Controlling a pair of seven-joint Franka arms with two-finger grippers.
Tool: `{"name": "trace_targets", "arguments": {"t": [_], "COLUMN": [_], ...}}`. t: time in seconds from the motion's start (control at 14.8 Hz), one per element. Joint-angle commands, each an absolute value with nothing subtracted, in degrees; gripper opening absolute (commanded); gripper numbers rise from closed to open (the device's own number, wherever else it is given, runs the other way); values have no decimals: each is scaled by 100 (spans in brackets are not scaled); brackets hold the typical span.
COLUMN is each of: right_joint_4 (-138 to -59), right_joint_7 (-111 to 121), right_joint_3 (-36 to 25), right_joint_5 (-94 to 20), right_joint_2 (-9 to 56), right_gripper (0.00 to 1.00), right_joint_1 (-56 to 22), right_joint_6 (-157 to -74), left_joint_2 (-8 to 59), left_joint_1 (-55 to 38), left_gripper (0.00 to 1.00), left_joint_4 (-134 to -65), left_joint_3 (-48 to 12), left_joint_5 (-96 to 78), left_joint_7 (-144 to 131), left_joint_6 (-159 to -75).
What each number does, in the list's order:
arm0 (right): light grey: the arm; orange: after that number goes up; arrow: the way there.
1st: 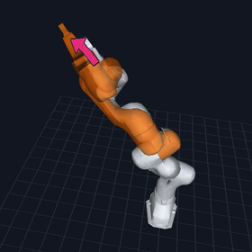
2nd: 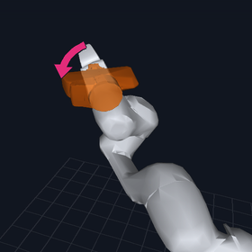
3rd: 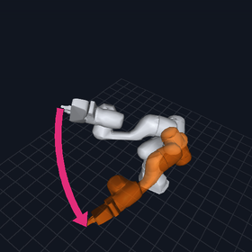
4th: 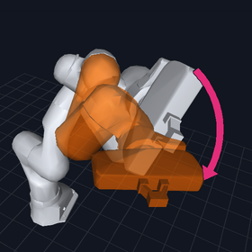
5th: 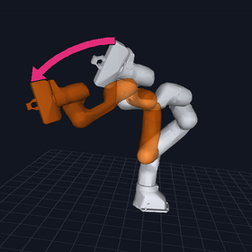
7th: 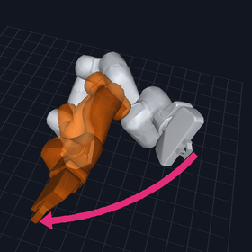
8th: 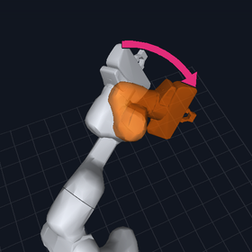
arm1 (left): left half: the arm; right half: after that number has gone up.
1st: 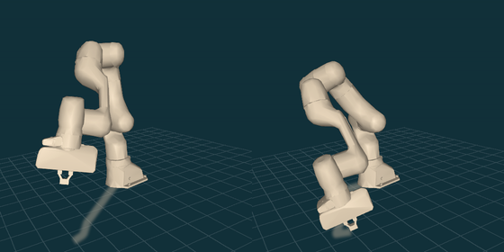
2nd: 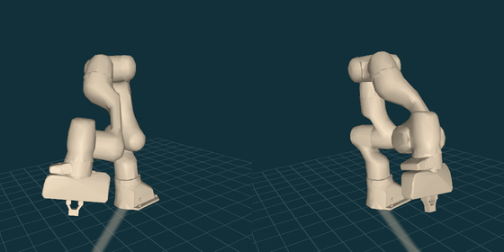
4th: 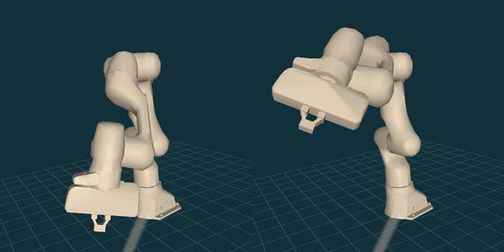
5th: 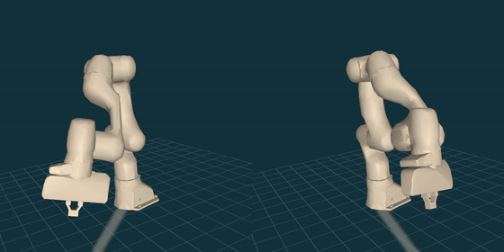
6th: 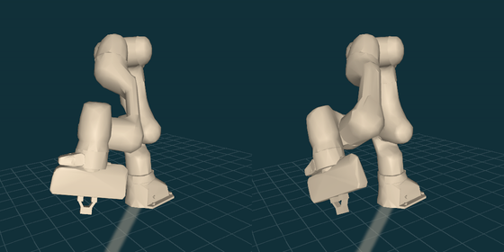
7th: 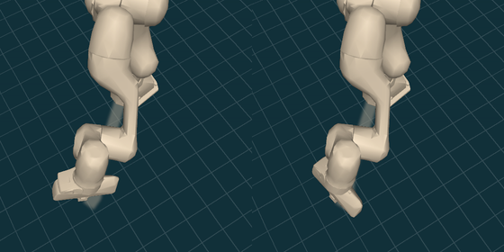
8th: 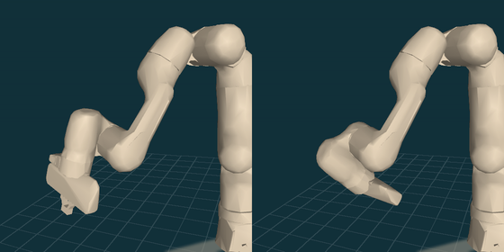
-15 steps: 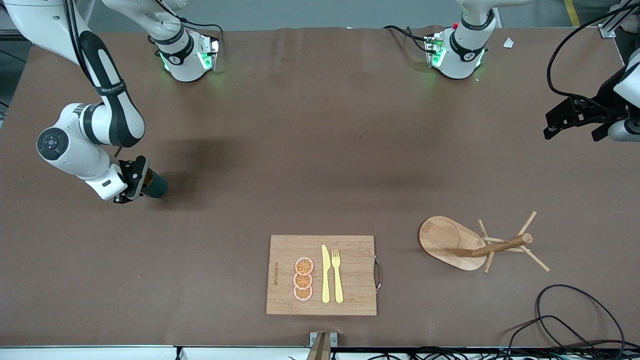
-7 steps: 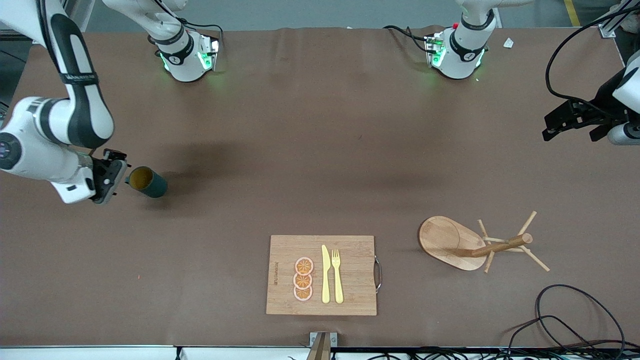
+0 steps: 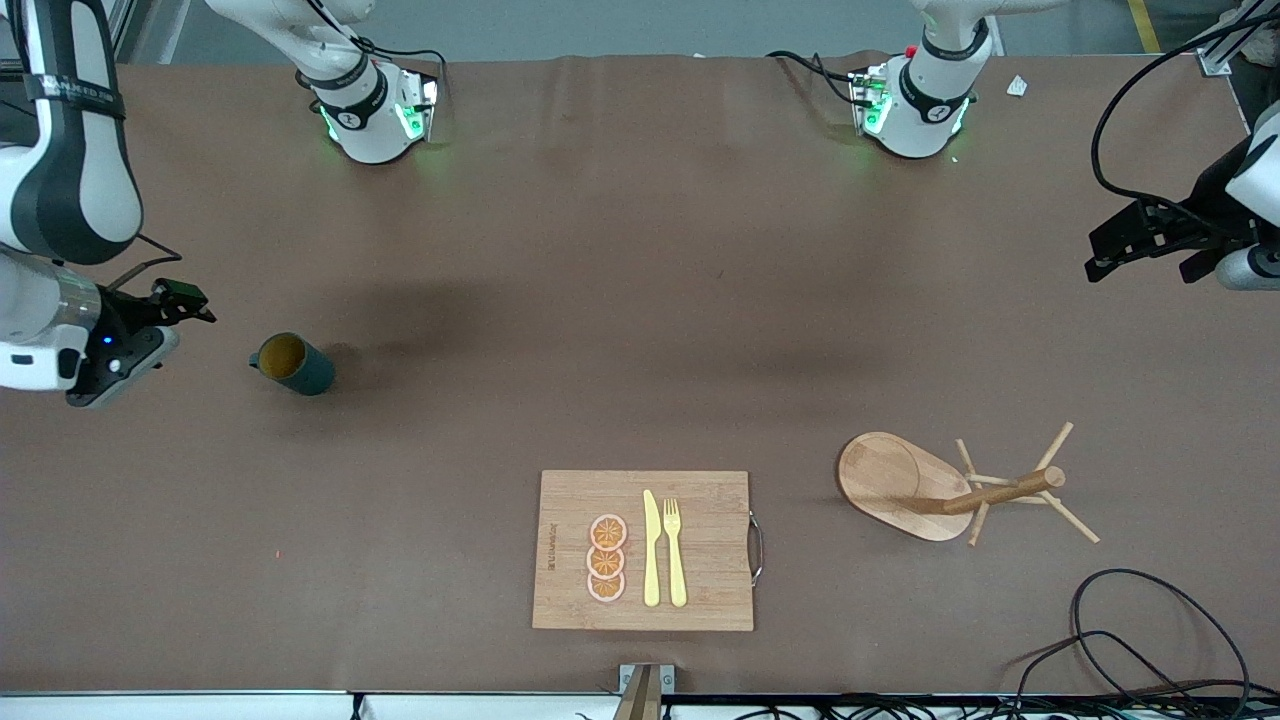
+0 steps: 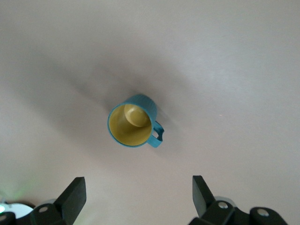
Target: Transfer cup from left to right arm and place
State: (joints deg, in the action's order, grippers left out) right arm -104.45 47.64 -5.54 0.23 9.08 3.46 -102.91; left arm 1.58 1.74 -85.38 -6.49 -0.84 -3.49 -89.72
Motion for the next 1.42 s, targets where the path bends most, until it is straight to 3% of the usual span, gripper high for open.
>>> {"name": "trace_targets", "arguments": {"t": [0.0,0.88,1.36], "right_joint_4": [-10092,-8096,-7963], "right_joint_7": [4089,932,967], "right_joint_3": [-483,-492,-475], "right_joint_5": [35,123,18], "right_joint_2": [817,879,826], "right_gripper": [100,100,100], "right_joint_1": [369,246,237], "right_joint_6": [-9907,-8166,-7629], "left_joint_2": [220,220,229], "left_joint_1": [193,193,193], "left_gripper": [100,100,100], "left_joint_4": [-8376,-8376,-8367], "left_joint_3": [-668,-668,-668], "left_joint_5": [0,0,0], "left_joint_7": [-316,-308,-308], "left_joint_6": [-8851,-8851,-8851]}}
